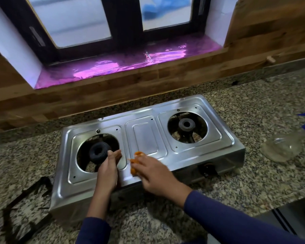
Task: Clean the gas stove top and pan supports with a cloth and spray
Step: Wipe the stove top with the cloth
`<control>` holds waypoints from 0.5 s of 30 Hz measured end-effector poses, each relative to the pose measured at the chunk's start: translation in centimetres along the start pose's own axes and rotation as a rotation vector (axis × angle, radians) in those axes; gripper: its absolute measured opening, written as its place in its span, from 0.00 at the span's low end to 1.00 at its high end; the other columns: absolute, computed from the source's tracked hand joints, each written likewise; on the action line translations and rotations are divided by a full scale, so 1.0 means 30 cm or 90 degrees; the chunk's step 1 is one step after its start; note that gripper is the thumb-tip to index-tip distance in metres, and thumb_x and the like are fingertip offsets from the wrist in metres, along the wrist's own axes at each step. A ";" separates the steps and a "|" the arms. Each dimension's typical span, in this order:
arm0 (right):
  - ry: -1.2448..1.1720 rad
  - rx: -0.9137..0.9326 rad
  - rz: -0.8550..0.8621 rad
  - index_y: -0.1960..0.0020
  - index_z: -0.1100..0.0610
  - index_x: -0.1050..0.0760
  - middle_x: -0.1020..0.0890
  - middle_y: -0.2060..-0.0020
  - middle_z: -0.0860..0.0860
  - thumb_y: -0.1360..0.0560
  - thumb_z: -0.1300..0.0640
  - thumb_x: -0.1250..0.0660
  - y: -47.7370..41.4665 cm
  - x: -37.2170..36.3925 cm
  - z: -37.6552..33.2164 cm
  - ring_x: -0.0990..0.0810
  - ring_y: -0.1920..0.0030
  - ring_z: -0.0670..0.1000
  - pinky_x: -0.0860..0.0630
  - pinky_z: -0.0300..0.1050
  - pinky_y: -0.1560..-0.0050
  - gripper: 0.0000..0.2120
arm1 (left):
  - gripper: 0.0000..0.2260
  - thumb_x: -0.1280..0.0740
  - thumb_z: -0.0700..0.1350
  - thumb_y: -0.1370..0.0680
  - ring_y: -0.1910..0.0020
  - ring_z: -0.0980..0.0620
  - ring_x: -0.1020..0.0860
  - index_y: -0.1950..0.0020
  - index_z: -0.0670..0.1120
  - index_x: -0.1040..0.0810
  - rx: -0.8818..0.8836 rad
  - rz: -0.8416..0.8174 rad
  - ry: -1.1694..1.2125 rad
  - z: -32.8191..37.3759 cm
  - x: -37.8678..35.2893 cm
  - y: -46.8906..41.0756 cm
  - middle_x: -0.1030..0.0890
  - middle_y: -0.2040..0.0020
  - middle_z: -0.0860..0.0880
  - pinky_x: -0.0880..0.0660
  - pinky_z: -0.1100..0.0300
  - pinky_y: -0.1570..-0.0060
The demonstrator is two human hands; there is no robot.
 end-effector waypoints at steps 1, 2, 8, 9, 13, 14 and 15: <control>-0.004 0.033 -0.020 0.37 0.58 0.24 0.24 0.37 0.58 0.30 0.61 0.33 -0.022 -0.038 -0.062 0.27 0.36 0.60 0.31 0.51 0.32 0.20 | 0.30 0.52 0.60 0.19 0.38 0.49 0.23 0.35 0.40 0.24 0.008 -0.014 0.002 -0.004 0.003 0.000 0.20 0.39 0.43 0.32 0.57 0.35; -0.003 0.062 -0.048 0.38 0.60 0.24 0.24 0.37 0.59 0.31 0.61 0.34 -0.036 -0.074 -0.119 0.28 0.36 0.61 0.31 0.53 0.32 0.21 | 0.30 0.52 0.60 0.20 0.39 0.48 0.23 0.35 0.40 0.24 0.010 -0.028 0.009 -0.008 0.005 -0.002 0.20 0.39 0.43 0.31 0.57 0.36; -0.016 0.059 -0.039 0.34 0.60 0.26 0.26 0.32 0.59 0.32 0.58 0.43 0.059 -0.032 -0.073 0.31 0.31 0.61 0.35 0.52 0.29 0.27 | 0.26 0.49 0.61 0.19 0.41 0.54 0.23 0.35 0.45 0.23 -0.011 -0.059 -0.022 0.027 -0.013 -0.003 0.21 0.40 0.48 0.30 0.57 0.41; -0.025 0.022 -0.019 0.34 0.58 0.26 0.26 0.31 0.57 0.32 0.60 0.42 0.096 0.010 -0.015 0.31 0.30 0.59 0.35 0.50 0.28 0.26 | 0.25 0.48 0.61 0.19 0.40 0.54 0.24 0.35 0.46 0.23 -0.037 -0.046 -0.060 0.041 -0.025 0.002 0.21 0.39 0.50 0.31 0.58 0.42; -0.007 -0.183 0.128 0.39 0.53 0.23 0.25 0.33 0.48 0.27 0.65 0.36 0.282 0.244 0.301 0.31 0.30 0.47 0.35 0.49 0.27 0.18 | 0.27 0.49 0.65 0.20 0.38 0.55 0.26 0.30 0.51 0.27 -0.150 -0.080 -0.192 0.092 -0.143 0.055 0.24 0.35 0.53 0.30 0.55 0.38; 0.020 -0.241 0.156 0.38 0.52 0.23 0.26 0.32 0.47 0.24 0.64 0.36 0.344 0.308 0.403 0.32 0.29 0.46 0.35 0.50 0.27 0.17 | 0.29 0.50 0.68 0.22 0.38 0.55 0.26 0.30 0.54 0.27 -0.172 -0.100 -0.211 0.100 -0.203 0.066 0.24 0.35 0.54 0.29 0.54 0.37; 0.048 -0.293 0.183 0.36 0.51 0.24 0.27 0.31 0.47 0.23 0.64 0.36 0.392 0.366 0.487 0.33 0.28 0.48 0.35 0.51 0.27 0.17 | 0.30 0.51 0.69 0.23 0.38 0.56 0.26 0.30 0.55 0.27 -0.194 -0.116 -0.226 0.112 -0.252 0.082 0.24 0.36 0.55 0.28 0.53 0.37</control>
Point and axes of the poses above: each hand's wrist, its own y-axis away from the middle knuckle, its own x-axis out of the back of the hand, z = x × y, the point moved 5 cm from there along -y, towards the middle knuckle
